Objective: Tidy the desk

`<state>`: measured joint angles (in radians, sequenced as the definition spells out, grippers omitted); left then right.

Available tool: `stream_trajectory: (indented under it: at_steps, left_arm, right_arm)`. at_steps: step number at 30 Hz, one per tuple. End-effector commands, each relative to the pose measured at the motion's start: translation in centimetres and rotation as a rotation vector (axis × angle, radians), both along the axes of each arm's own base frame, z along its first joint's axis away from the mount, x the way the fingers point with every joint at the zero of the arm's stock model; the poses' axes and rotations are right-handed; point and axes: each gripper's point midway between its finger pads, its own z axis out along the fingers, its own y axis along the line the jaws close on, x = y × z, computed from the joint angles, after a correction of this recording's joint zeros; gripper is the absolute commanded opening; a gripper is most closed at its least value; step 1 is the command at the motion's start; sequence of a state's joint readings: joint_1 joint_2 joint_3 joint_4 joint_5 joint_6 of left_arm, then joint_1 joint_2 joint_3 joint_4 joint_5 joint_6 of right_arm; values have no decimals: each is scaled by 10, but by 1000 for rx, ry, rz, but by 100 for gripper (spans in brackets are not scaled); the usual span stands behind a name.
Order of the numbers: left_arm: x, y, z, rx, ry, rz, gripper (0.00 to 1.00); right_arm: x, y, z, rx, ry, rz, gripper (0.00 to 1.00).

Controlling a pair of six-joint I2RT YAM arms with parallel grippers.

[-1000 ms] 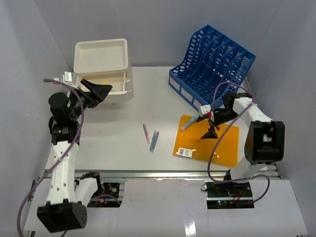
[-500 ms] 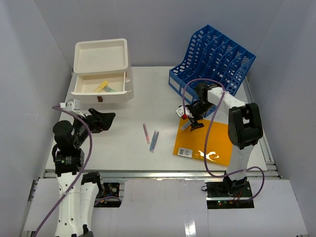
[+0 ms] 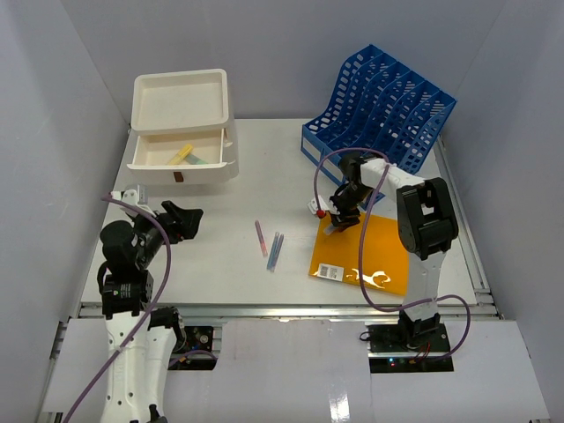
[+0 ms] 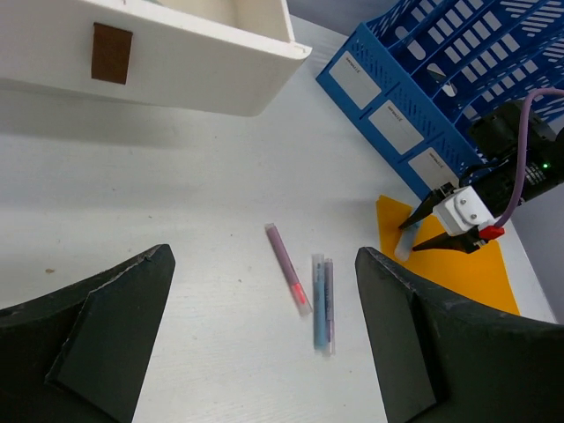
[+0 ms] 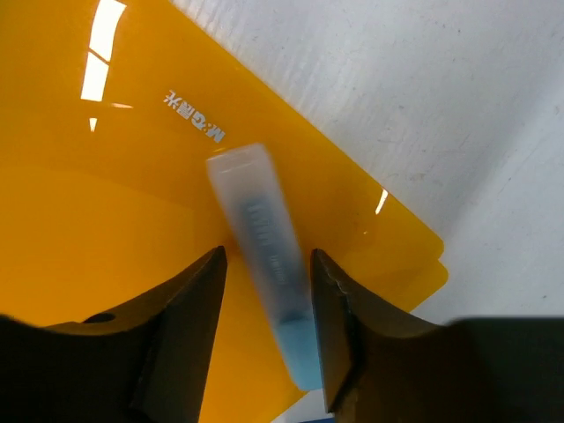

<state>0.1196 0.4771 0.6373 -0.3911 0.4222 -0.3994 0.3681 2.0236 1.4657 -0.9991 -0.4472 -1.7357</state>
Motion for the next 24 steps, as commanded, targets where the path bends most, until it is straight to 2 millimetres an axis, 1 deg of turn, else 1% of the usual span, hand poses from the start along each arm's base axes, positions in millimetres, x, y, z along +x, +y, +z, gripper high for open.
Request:
stream_trajectory:
  at_steps: [1, 4, 7, 8, 9, 10, 11, 12, 13, 14, 16, 19, 23, 24]
  left_arm:
    - [0, 7, -4, 35, -14, 29, 95]
    - [0, 8, -4, 39, -21, 38, 95]
    - [0, 10, -4, 41, -28, 48, 95]
    - [0, 11, -3, 41, -30, 54, 95]
    - [0, 12, -3, 41, -32, 63, 95]
    - [0, 14, -3, 41, -34, 73, 95]
    - [0, 15, -3, 41, -34, 81, 95]
    - [0, 16, -3, 41, -33, 85, 95]
    - [0, 16, -3, 40, -32, 88, 94]
    - [0, 17, -3, 40, -31, 94, 94]
    - [1, 21, -4, 40, -28, 112, 94]
    - [1, 27, -3, 41, -27, 145, 94]
    - [1, 33, -4, 38, -17, 175, 93]
    - [1, 34, -4, 38, -16, 180, 93]
  right_arm:
    - [6, 1, -3, -53, -15, 6, 34]
    - [4, 3, 0, -58, -11, 7, 23]
    - [2, 15, 13, -52, -23, -12, 14]
    - [2, 23, 20, -48, -32, -25, 10]
    - [3, 39, 31, -38, -61, -19, 8]
    - [4, 52, 42, -29, -75, -54, 8]
    - [5, 71, 57, -9, -101, -72, 8]
    - [5, 95, 75, 23, -140, -65, 8]
    - [-1, 113, 84, 37, -149, -67, 8]
    - [-2, 135, 97, 64, -173, -80, 8]
    - [-1, 192, 147, 174, -255, -112, 8]
    - [10, 255, 213, 341, -397, -178, 8]
    - [18, 301, 287, 580, -538, -259, 8]
    - [17, 307, 299, 632, -549, -279, 8]
